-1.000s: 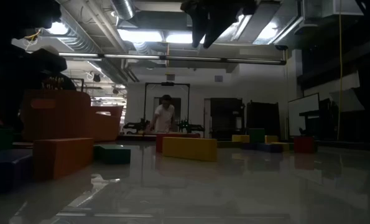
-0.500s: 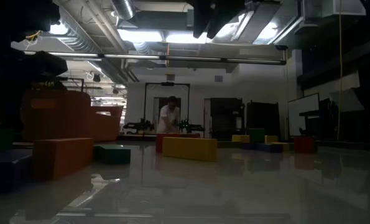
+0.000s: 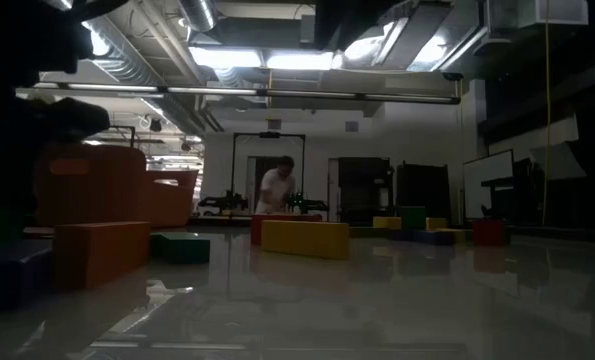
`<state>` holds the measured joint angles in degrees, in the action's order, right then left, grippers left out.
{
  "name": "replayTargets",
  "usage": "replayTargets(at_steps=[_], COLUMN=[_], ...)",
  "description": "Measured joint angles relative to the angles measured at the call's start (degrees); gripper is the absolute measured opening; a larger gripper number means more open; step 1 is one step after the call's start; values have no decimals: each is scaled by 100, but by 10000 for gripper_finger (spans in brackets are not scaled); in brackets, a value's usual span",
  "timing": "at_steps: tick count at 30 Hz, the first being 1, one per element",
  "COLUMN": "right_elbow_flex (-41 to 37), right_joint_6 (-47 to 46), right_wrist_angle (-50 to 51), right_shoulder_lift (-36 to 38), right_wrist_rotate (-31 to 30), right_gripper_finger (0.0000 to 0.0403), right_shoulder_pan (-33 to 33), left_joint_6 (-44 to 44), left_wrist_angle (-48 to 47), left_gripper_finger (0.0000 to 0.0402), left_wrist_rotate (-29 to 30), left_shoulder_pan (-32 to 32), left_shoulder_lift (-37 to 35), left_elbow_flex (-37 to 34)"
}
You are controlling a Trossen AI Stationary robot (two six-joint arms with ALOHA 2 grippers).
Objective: Sort blocks by size
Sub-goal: Put the small green block into the red bin
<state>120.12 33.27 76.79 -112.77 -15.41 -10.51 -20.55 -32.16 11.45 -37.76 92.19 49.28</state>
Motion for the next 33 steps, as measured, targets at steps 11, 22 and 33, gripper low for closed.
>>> replayTargets(at_steps=[11,22,33], right_elbow_flex=[-1649,-3238,-3877], right_joint_6=[-559,-1063,-2504], right_wrist_angle=[-1280,-4214,-5407], right_shoulder_lift=[11,11,11], right_wrist_rotate=[-264,230,824], right_gripper_finger=[191,191,191], right_shoulder_pan=[-89,-76,-78], left_joint_6=[-107,-2330,-4833], left_wrist_angle=[-947,-1863,-1875], left_gripper_finger=[115,115,132], left_wrist_rotate=[-331,-1331,-1366], left_shoulder_pan=[-18,-823,-2427], left_shoulder_lift=[-579,-1648,-1358], left_elbow_flex=[612,1381,1379])
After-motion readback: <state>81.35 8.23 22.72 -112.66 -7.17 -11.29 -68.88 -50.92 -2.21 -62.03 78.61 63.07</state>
